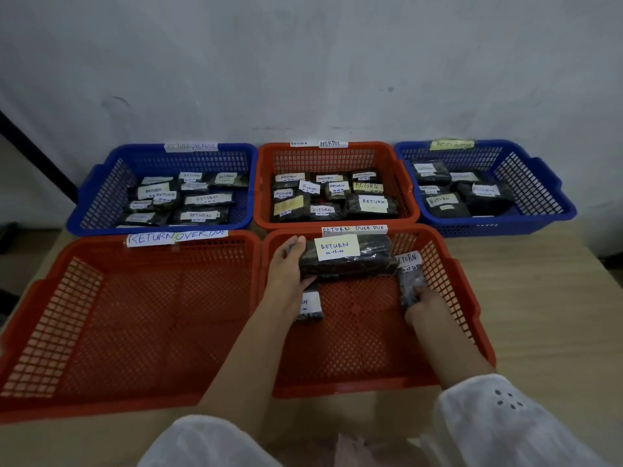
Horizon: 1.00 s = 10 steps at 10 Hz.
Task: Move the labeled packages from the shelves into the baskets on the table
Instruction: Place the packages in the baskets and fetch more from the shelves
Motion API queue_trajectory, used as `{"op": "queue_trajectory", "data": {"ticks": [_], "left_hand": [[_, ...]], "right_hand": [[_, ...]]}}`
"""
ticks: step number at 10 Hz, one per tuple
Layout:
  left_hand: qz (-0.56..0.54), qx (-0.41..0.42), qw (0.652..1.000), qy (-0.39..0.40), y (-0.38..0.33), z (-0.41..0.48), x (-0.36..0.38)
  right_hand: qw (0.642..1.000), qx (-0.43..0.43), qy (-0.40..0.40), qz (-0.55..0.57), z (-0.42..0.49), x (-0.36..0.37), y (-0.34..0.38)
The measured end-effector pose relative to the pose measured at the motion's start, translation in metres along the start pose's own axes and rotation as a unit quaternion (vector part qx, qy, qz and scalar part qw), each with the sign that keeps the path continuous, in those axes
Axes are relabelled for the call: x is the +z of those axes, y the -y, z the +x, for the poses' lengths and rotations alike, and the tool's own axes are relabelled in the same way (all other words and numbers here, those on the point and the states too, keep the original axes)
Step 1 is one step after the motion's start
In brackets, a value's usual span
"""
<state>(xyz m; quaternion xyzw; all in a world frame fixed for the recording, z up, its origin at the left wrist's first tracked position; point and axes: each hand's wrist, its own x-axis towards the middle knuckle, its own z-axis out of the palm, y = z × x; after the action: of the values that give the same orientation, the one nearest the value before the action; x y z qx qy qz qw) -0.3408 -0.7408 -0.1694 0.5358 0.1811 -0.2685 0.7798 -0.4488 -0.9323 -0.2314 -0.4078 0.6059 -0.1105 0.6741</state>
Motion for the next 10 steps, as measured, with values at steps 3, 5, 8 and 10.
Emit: {"op": "queue_trajectory", "data": {"ticks": [3, 5, 8, 10], "left_hand": [[0.017, -0.015, 1.0, 0.009, 0.017, -0.006, -0.005], [0.038, -0.007, 0.999, 0.016, 0.026, -0.009, -0.004], [0.459, 0.396, 0.79, -0.091, 0.022, -0.023, -0.028], [0.57, 0.28, 0.735, -0.237, 0.023, -0.02, -0.055]], "right_hand": [[0.959, 0.028, -0.059, 0.277, -0.031, 0.022, 0.0], [0.969, -0.07, 0.236, -0.001, -0.068, 0.025, -0.005], [0.99, -0.052, 0.129, 0.013, -0.051, 0.024, -0.02], [0.995, -0.047, 0.076, 0.046, -0.047, 0.037, -0.026]]}}
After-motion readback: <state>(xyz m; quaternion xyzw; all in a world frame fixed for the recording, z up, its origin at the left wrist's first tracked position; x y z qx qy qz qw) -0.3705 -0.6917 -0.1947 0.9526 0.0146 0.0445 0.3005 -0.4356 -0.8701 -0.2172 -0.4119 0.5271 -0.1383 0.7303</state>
